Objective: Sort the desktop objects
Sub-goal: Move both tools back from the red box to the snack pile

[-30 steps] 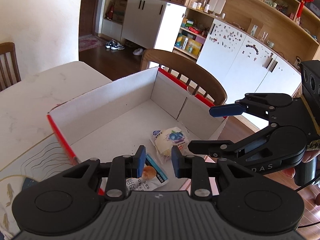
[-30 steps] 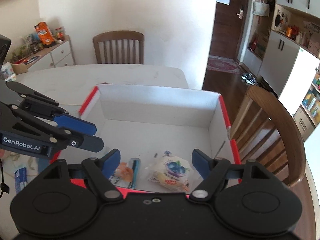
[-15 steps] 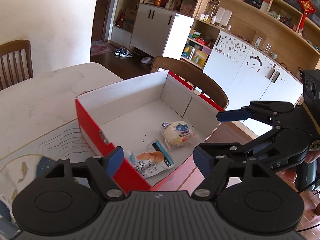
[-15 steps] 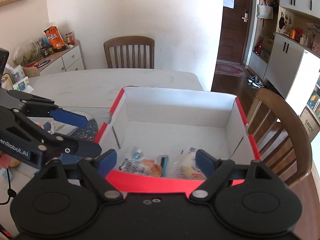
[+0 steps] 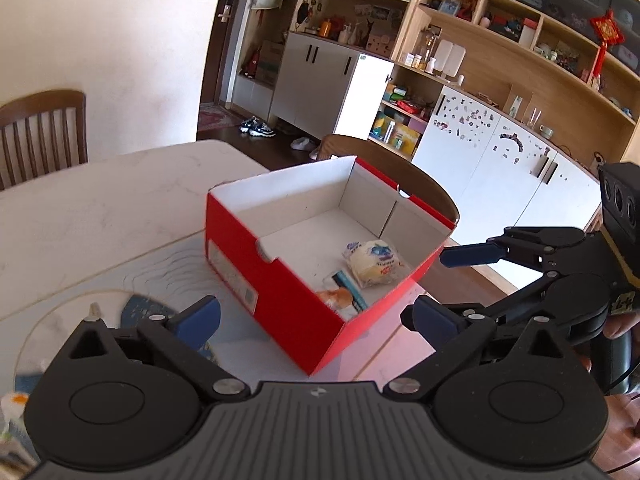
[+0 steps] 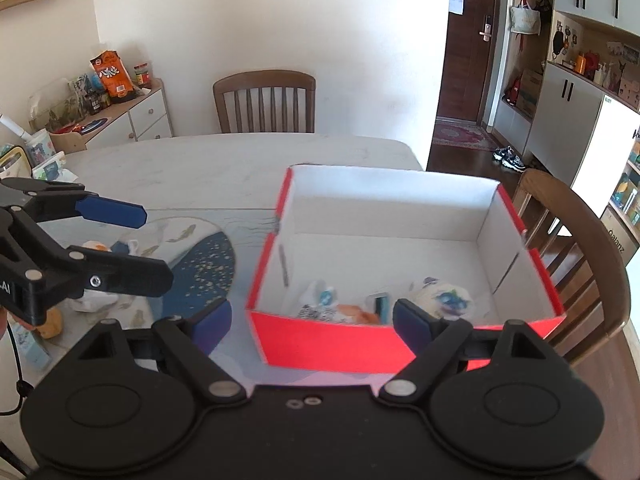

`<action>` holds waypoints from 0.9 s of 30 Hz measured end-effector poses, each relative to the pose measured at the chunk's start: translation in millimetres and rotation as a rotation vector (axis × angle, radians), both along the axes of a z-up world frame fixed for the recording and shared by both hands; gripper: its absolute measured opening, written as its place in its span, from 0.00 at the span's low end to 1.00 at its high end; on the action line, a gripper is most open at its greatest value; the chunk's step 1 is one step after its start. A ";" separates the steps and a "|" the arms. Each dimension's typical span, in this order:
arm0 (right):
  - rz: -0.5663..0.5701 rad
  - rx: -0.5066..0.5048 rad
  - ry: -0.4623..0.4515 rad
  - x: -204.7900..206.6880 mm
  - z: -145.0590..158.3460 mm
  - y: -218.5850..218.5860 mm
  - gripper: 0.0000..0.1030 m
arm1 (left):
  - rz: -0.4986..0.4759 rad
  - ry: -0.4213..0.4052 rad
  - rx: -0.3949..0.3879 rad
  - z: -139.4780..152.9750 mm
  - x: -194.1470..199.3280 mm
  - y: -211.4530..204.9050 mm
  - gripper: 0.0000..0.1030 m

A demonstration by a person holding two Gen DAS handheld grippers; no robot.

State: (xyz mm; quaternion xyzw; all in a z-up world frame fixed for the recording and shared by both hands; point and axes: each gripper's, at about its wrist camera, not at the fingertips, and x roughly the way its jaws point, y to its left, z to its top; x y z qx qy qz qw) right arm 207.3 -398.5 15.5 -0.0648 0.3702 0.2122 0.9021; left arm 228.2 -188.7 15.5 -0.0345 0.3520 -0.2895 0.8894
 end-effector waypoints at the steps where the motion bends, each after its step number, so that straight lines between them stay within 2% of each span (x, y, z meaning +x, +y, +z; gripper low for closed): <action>1: 0.001 -0.001 -0.001 -4.2 -0.5 3.5 0.85 | -0.006 0.006 -0.010 -0.3 -2.5 5.2 1.00; 8: 0.020 -0.001 -0.012 -33.9 -5.6 34.6 0.86 | 0.012 0.010 -0.012 -1.3 -30.6 38.9 1.00; 17: 0.051 -0.001 -0.002 -62.8 -18.4 82.9 0.86 | 0.094 -0.017 0.020 -5.1 -70.0 92.2 1.00; 27: 0.127 -0.039 0.007 -90.0 -43.1 135.6 0.86 | 0.191 0.003 0.028 -19.1 -111.5 148.8 1.00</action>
